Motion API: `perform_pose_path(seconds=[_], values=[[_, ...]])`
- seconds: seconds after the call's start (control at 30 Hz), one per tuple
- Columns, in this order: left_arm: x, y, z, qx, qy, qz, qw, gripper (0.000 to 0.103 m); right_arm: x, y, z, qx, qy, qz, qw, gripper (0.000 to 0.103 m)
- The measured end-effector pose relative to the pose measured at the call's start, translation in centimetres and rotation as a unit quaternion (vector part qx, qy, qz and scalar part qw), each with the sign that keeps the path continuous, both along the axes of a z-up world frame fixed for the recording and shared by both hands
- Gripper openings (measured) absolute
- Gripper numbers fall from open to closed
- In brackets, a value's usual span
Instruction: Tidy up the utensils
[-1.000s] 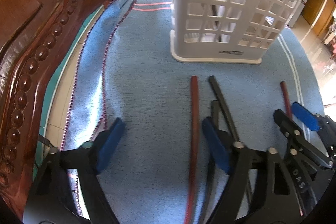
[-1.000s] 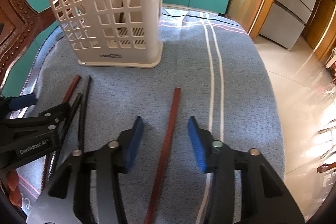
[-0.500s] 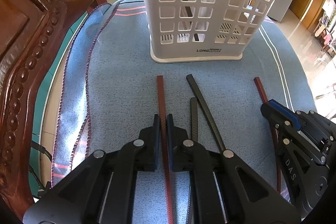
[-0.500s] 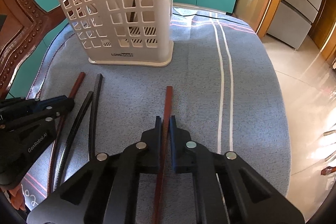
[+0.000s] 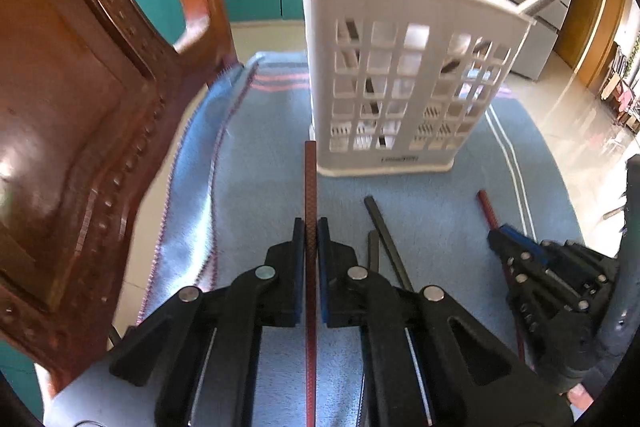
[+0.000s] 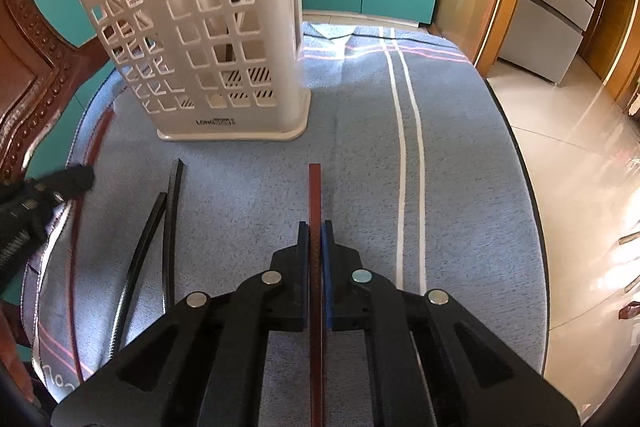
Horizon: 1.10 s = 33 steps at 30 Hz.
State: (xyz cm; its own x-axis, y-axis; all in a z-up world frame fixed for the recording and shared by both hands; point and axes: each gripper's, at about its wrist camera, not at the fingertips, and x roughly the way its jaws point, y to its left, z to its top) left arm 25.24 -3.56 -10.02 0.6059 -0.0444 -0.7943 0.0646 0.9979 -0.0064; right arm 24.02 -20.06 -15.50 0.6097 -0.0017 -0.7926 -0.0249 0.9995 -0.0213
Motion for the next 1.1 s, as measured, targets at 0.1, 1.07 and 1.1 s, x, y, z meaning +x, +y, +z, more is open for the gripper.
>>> perform_pose_path(seconds=[0.1,1.07,1.1], values=[[-0.6,-0.2,0.8,0.0,-0.019,0.001,0.9998,0.007,0.0,0.0,0.0,0.0,-0.002,-0.001,1.0,0.007],[-5.5,6.6,26.0,-0.189,-0.34,0.012,0.9211,0.007,-6.9,-4.3,27.3,0.181,-0.347,0.014,0.92,0.007],[-5.5,6.7,26.0,-0.19,-0.352,0.016,0.9166,0.007,-6.5,-4.5,27.9,0.185,-0.362,0.005,0.914,0.007]])
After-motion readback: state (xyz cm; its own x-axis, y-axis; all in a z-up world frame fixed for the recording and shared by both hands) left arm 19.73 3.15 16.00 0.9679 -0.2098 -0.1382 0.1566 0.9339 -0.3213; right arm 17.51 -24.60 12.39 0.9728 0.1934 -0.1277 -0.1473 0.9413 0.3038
